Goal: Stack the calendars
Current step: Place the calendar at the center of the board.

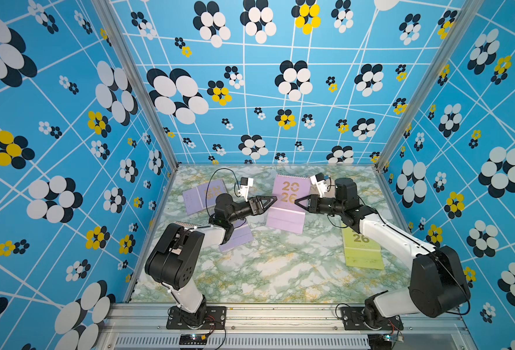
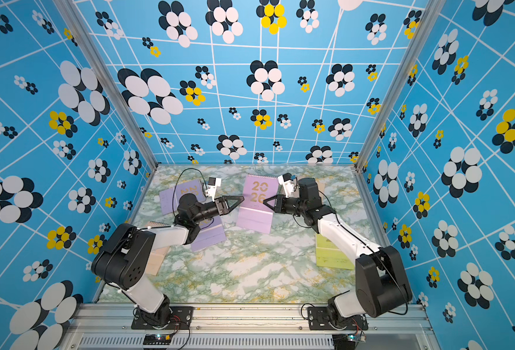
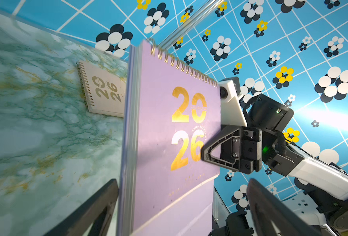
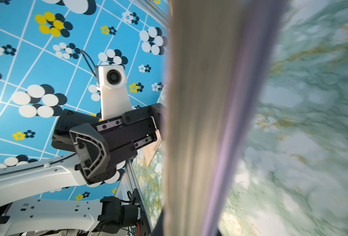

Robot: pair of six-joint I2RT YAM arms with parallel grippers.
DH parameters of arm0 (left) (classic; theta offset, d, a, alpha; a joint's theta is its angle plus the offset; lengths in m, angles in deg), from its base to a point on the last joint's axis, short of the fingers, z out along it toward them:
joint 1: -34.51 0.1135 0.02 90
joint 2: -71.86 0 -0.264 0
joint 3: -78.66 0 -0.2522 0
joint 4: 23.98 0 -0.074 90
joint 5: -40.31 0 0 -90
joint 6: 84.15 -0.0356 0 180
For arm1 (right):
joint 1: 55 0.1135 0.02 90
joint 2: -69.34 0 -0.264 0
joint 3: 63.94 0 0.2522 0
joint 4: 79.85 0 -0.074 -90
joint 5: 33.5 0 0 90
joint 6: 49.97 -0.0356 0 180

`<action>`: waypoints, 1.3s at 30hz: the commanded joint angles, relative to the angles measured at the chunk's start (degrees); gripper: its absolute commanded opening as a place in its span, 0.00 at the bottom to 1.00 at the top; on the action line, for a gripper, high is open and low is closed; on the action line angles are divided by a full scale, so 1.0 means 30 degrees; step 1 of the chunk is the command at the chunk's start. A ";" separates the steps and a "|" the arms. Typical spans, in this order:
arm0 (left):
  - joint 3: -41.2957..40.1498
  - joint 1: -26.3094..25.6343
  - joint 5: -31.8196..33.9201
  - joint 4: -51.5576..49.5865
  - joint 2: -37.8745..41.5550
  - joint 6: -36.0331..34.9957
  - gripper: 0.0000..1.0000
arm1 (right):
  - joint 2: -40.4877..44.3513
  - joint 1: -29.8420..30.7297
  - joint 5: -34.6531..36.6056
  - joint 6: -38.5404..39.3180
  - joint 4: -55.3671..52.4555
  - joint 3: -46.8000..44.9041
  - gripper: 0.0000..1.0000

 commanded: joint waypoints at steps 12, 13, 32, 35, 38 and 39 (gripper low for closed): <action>0.1005 -0.1083 0.5275 -1.6134 0.7656 -1.1232 1.00 | 0.2474 0.0331 0.0115 0.0712 -0.5820 -0.2216 0.00; 0.0901 -0.1054 0.5317 -1.6479 0.8012 -1.1386 1.00 | 0.2537 0.0537 0.0185 0.0593 -0.5819 -0.2532 0.00; -0.0489 -0.3201 0.6745 -1.7647 0.9066 -1.1291 0.99 | -0.0790 0.2673 0.0321 -0.1782 -0.2953 -0.4659 0.00; -0.0950 -0.3696 0.6854 -1.6917 0.8917 -1.0881 1.00 | -0.1625 0.2787 0.0225 -0.1664 -0.2798 -0.4549 0.00; -0.1126 -0.4055 0.7037 -1.6809 0.8791 -1.0789 1.00 | -0.2261 0.2821 0.0208 -0.1281 -0.3263 -0.4252 0.00; -0.1194 -0.4144 0.7089 -1.6704 0.8787 -1.0708 1.00 | -0.2523 0.2824 0.0272 -0.1112 -0.3626 -0.4085 0.00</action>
